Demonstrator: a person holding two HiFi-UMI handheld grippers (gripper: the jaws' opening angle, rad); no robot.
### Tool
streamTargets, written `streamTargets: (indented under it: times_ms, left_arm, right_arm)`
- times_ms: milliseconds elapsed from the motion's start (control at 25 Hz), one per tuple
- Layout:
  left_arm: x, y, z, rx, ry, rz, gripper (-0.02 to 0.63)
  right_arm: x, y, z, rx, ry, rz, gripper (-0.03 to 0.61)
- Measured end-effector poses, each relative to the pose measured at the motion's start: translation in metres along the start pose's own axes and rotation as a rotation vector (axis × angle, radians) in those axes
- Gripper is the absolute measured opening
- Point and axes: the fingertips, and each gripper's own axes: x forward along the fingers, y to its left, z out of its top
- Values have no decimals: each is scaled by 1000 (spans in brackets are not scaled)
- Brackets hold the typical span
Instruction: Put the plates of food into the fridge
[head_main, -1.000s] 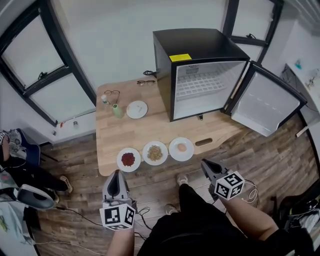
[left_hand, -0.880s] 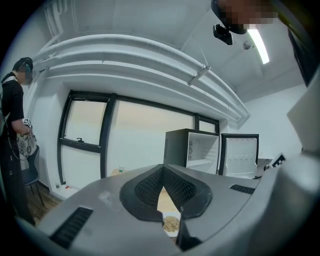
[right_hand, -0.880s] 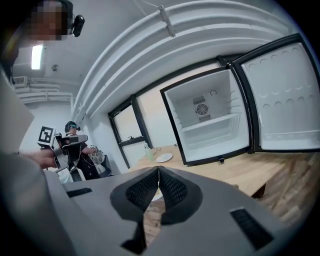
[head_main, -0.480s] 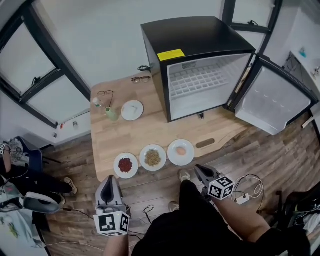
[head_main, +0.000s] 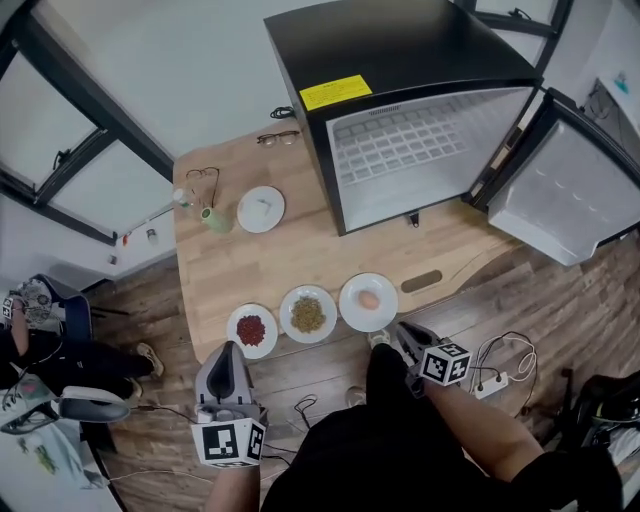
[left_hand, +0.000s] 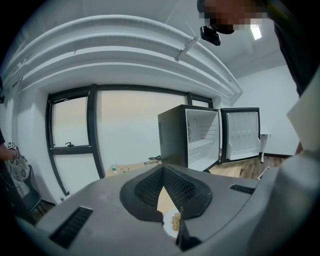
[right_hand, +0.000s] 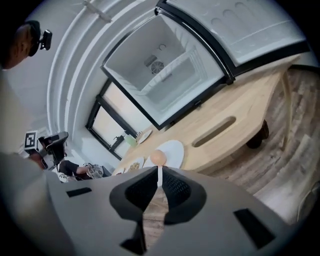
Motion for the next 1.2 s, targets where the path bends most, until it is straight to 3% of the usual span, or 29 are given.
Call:
streamTargets:
  times_ms: [80, 240, 400, 680, 840, 1040, 1200]
  left_arm:
    - [9, -2, -1, 11, 13, -10, 3]
    - [23, -5, -2, 27, 36, -21, 3]
    - [36, -13, 3, 59, 40, -38, 3]
    - [44, -21, -2, 82, 66, -50, 3]
    - [47, -17, -2, 80, 68, -37, 3]
    - [50, -16, -1, 70, 65, -30, 3]
    - [54, -17, 0, 57, 57, -33, 3]
  right_arm:
    - [7, -6, -7, 34, 15, 5, 27]
    - [24, -6, -21, 114, 74, 58, 183]
    - [37, -14, -28, 177, 98, 63, 207]
    - [64, -15, -38, 243, 137, 105, 206]
    - [70, -5, -31, 286, 114, 139, 98]
    - [65, -4, -24, 343, 96, 171, 39]
    - [59, -9, -15, 356, 94, 165, 34]
